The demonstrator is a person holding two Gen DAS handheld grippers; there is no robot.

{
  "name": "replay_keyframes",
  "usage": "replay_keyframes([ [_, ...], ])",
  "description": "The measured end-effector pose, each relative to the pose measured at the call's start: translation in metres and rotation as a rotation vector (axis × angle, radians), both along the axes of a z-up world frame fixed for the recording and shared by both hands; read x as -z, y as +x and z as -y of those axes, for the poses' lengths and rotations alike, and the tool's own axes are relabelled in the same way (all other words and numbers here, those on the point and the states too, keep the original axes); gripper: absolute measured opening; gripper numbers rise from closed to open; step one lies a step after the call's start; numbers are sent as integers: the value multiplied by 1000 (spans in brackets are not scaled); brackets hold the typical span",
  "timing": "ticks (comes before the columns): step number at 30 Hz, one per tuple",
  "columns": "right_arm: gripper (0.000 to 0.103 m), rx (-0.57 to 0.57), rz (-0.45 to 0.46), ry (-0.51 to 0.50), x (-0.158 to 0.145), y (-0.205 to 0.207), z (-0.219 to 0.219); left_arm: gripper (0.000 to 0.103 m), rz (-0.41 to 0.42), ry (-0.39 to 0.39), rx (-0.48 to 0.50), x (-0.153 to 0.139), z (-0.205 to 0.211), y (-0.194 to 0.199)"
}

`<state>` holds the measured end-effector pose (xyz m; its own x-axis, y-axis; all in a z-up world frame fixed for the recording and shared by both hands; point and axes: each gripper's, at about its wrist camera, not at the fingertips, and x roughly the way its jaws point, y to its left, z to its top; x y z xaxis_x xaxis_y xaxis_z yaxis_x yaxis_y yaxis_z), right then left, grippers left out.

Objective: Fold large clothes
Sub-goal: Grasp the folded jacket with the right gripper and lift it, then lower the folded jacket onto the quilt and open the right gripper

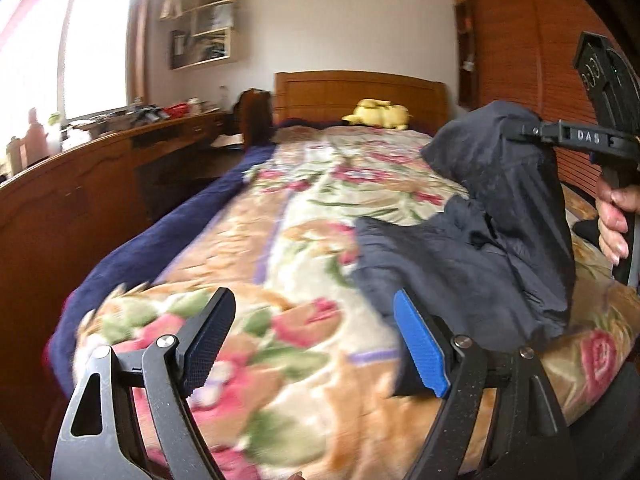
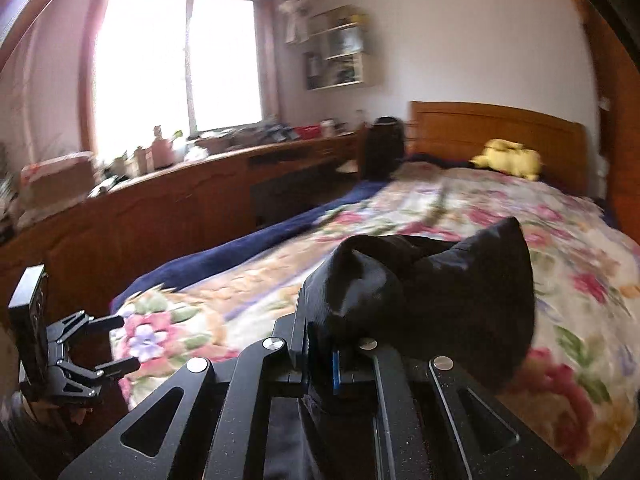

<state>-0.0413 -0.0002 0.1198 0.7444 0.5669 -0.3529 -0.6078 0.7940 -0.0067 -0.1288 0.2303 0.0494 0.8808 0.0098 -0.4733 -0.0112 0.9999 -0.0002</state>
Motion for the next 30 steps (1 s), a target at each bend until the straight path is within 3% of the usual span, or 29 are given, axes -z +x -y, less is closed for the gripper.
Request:
replay_keyframes([
  [6, 7, -186, -134, -101, 49, 4, -80, 82, -9, -16, -84, 12, -41, -18],
  [10, 7, -241, -246, -187, 96, 5, -105, 82, -16, -18, -111, 17, -55, -24],
  [14, 13, -233, -303, -155, 98, 10, -98, 82, -11, -16, -106, 16, -54, -26],
  [16, 23, -247, -342, -130, 88, 14, -90, 82, -4, -16, -94, 14, -49, -26],
  [17, 29, -250, -341, -120, 84, 12, -85, 82, 1, -16, -85, 13, -45, -24],
  [19, 60, -235, -303, -117, 71, 3, -74, 82, 7, -17, -68, 11, -38, -21],
  [21, 72, -228, -263, -95, 58, -16, -57, 82, 17, -23, -42, 6, -28, -14],
  [25, 73, -122, -180, -90, 40, -17, -23, 82, 32, -45, 23, -3, -8, -2],
  [30, 73, 37, -149, -107, 40, 9, 14, 82, 46, -53, 104, -14, 21, 17],
])
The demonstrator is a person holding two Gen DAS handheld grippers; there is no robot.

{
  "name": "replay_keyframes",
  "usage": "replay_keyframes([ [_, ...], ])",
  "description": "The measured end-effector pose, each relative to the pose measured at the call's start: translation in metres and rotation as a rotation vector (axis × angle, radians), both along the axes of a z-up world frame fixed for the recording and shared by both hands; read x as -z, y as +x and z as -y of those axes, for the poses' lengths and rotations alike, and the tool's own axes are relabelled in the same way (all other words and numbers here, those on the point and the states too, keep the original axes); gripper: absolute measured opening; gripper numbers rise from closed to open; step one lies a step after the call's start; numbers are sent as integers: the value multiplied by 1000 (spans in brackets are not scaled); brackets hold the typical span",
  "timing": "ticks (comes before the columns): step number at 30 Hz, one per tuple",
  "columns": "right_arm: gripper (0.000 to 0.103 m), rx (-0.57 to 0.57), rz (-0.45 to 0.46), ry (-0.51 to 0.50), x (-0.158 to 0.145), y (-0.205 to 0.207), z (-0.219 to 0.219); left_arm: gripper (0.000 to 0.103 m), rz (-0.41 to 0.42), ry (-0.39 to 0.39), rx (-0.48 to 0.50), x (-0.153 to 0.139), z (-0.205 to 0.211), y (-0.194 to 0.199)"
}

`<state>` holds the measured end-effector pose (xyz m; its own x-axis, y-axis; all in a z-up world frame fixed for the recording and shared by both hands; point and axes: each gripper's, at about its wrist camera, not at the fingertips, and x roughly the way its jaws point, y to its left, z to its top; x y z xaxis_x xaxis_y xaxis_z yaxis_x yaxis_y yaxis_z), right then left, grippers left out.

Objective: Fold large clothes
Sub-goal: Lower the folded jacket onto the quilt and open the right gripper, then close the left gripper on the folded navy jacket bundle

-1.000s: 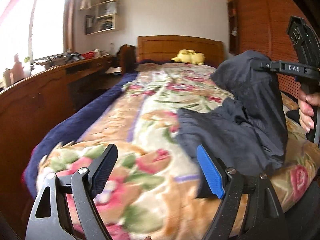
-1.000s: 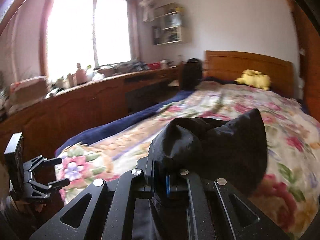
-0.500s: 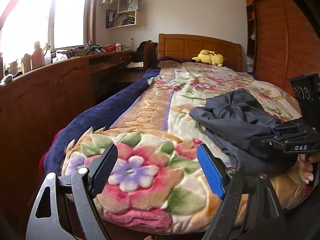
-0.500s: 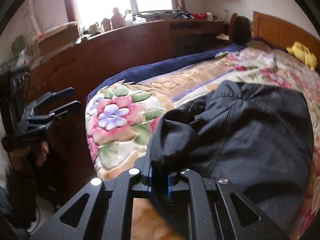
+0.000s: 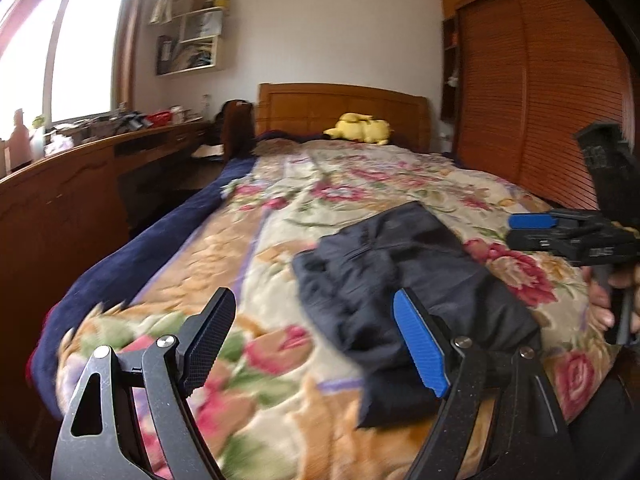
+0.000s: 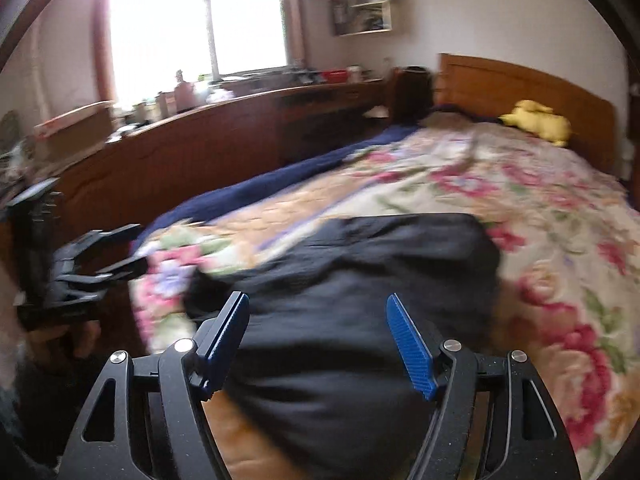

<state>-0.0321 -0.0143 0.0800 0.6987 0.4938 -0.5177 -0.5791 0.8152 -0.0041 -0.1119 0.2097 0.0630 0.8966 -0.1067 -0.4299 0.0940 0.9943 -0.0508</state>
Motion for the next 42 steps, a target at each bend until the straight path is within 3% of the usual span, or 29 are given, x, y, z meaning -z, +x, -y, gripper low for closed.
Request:
replay_keyframes([
  [7, 73, 124, -38, -7, 22, 46, 15, 80, -69, 25, 83, 18, 30, 26],
  [14, 73, 155, -78, -26, 29, 94, 2, 49, -149, 19, 70, 49, 25, 19],
  [17, 73, 159, -93, -33, 34, 110, -5, 49, -204, 66, 11, 63, 25, 18],
  [21, 76, 182, -112, -67, 49, 132, -14, 49, -253, 6, 27, 78, 21, 13],
  [29, 83, 210, -159, -60, 56, 154, -12, 49, -262, -64, 36, 76, 29, 3],
  [42, 84, 202, -168, -49, 63, 155, -6, 51, -281, -57, 43, 83, 30, 12],
])
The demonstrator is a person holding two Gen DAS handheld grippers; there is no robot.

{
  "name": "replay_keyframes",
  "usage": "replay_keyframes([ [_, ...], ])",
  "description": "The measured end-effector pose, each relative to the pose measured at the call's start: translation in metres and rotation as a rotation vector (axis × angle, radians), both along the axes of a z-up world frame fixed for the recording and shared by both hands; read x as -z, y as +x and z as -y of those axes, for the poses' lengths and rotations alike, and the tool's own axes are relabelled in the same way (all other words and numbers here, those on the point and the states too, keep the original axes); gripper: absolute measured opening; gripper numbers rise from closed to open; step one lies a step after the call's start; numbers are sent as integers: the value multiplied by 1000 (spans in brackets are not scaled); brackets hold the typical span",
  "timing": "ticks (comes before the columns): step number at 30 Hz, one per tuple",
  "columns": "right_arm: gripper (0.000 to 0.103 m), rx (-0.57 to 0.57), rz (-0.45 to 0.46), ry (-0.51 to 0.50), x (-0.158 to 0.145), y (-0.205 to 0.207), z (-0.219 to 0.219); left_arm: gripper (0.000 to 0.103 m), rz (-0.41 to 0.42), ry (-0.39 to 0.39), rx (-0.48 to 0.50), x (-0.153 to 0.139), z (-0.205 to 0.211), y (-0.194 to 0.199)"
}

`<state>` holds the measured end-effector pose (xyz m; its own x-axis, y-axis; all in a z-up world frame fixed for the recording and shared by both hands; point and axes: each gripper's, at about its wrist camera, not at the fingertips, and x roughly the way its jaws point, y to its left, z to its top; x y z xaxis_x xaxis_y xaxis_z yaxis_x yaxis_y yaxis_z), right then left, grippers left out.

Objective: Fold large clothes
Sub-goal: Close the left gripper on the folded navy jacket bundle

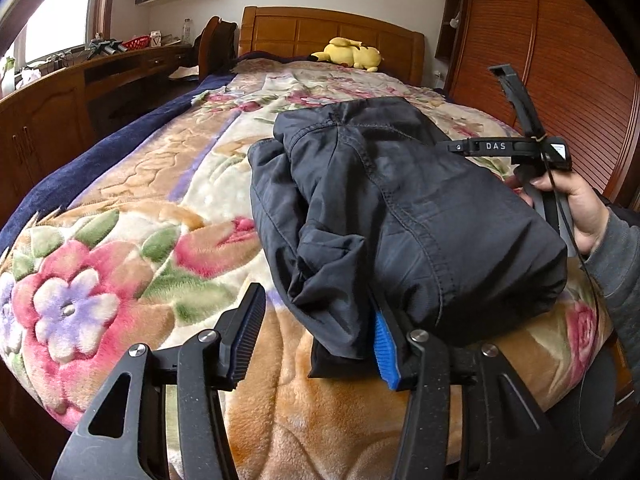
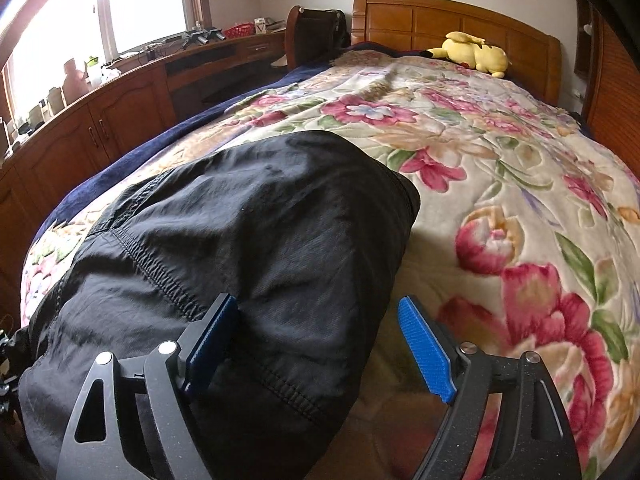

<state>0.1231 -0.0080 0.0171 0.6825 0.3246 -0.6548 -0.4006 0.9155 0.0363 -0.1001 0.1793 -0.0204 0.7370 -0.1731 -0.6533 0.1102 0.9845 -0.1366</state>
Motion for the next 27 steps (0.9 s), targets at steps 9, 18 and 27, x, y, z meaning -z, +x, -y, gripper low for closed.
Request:
replay_keyframes([
  [9, 87, 6, -40, 35, 8, 30, 4, 51, -33, -44, 26, 15, 7, 4],
  [18, 86, -55, -162, 108, 28, 65, -2, 40, -57, -152, 54, 22, 6, 2],
  [27, 20, -172, -125, 60, 20, 51, -12, 19, -31, -110, 74, 15, 20, -1],
])
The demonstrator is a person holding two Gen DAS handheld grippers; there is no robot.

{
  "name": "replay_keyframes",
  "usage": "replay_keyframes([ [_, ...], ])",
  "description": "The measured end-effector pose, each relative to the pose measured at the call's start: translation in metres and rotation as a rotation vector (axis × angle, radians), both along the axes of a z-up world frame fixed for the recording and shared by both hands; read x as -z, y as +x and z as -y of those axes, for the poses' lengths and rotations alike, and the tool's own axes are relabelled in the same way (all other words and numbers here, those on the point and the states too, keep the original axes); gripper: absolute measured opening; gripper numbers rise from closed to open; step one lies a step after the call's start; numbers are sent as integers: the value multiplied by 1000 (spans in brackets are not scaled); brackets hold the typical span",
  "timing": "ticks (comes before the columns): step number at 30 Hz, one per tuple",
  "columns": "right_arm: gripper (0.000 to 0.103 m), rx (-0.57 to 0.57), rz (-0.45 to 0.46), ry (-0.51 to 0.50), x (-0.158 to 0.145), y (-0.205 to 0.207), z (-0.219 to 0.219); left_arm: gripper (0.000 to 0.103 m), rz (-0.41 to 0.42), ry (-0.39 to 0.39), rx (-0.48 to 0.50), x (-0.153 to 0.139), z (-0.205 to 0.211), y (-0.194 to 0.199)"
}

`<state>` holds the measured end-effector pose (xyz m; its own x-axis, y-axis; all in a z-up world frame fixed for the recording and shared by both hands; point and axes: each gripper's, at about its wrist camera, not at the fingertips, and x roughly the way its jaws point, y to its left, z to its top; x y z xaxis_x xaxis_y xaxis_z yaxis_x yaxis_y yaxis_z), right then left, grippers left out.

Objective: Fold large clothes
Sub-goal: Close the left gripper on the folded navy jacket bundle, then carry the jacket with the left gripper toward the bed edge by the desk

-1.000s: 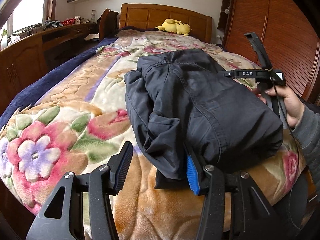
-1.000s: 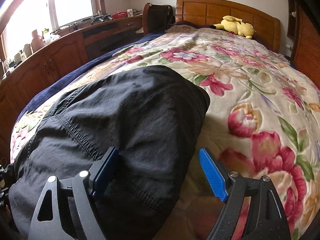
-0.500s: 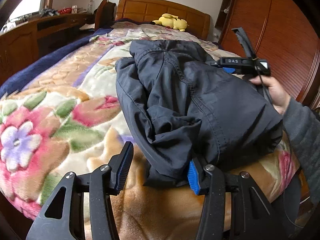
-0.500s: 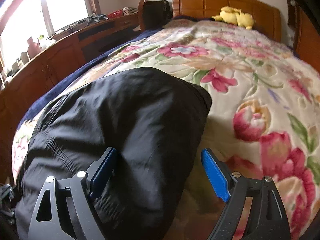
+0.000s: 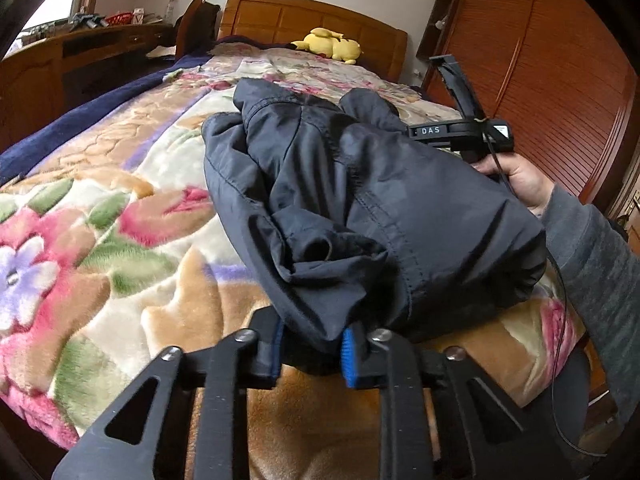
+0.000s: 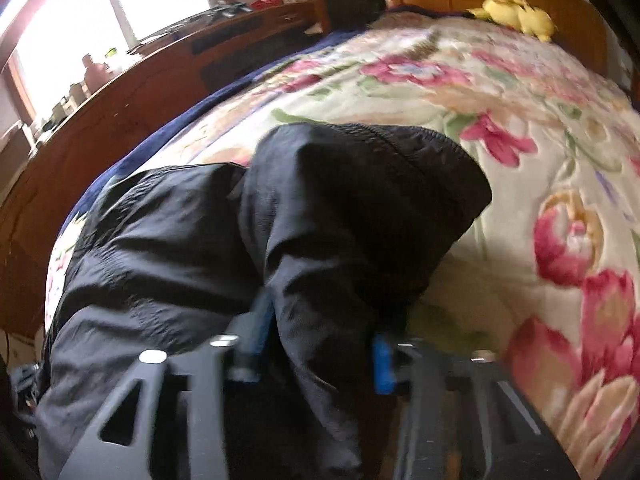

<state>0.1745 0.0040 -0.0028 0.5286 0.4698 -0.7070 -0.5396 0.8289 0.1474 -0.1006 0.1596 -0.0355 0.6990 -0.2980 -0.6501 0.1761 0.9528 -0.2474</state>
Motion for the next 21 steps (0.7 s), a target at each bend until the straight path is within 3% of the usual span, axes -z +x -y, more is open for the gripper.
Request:
replay_keyframes([
  [3, 14, 18, 65, -61, -8, -14, -4, 15, 31, 15, 0, -8, 1, -2],
  [9, 11, 73, 186, -28, -28, -33, 11, 12, 82, -14, -4, -22, -9, -4],
  [15, 11, 78, 234, -27, -39, -48, 15, 9, 144, -9, -15, -39, -22, -3],
  [21, 11, 64, 284, -35, -52, -64, -8, 6, 206, 23, -36, -62, -48, -4],
])
